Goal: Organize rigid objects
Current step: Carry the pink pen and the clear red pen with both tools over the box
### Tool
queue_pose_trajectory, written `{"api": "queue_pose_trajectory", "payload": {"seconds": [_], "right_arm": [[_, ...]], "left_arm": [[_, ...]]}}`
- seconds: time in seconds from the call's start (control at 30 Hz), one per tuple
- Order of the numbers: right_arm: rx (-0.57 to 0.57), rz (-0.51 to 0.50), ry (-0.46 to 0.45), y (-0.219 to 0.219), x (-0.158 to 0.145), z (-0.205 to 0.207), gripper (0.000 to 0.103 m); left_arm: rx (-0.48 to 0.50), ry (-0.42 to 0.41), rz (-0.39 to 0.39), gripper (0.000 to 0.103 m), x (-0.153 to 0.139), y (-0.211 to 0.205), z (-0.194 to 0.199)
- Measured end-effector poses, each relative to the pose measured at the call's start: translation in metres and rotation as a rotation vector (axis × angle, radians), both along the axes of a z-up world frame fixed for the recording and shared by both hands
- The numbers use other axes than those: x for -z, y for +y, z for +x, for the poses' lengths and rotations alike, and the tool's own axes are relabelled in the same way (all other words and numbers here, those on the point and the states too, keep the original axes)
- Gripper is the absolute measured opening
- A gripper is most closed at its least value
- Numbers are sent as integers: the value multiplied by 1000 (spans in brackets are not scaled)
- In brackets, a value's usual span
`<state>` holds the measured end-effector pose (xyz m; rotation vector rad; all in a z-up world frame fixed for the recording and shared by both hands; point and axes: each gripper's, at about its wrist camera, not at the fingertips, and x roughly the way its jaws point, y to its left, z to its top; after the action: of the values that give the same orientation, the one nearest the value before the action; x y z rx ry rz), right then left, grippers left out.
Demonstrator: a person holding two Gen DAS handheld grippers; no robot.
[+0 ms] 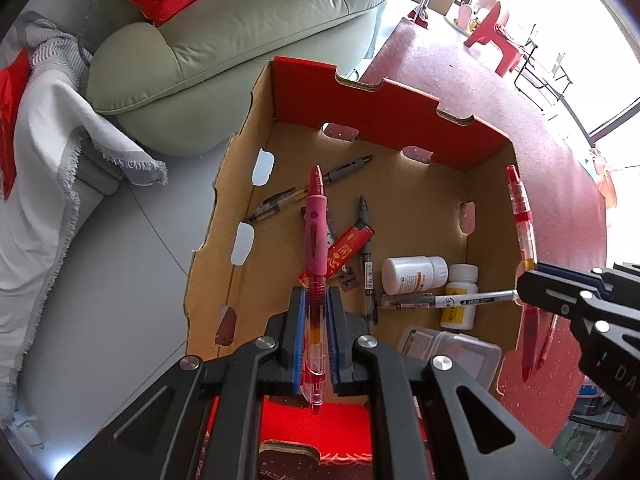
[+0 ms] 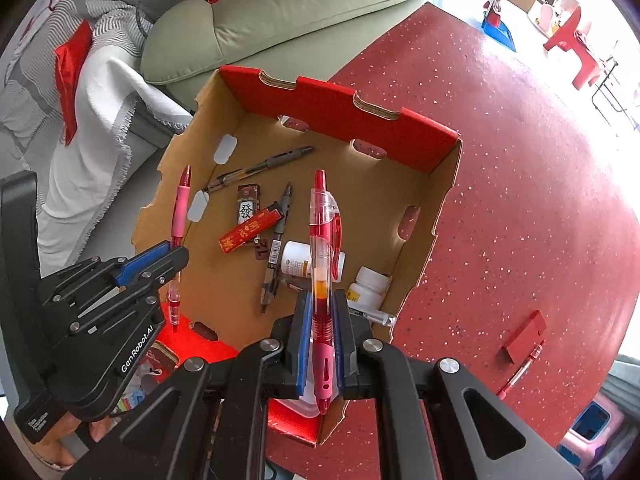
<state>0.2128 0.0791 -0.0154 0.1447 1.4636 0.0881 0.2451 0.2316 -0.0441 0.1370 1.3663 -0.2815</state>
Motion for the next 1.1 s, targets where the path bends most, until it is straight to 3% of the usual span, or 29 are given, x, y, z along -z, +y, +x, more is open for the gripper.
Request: {"api": "queue_pose_trajectory", "payload": {"seconds": [1.1], "right_arm": [[29,-16,62,-5,31,29,11]], "left_arm": [[47,26,54,11,20,-24,21]]}}
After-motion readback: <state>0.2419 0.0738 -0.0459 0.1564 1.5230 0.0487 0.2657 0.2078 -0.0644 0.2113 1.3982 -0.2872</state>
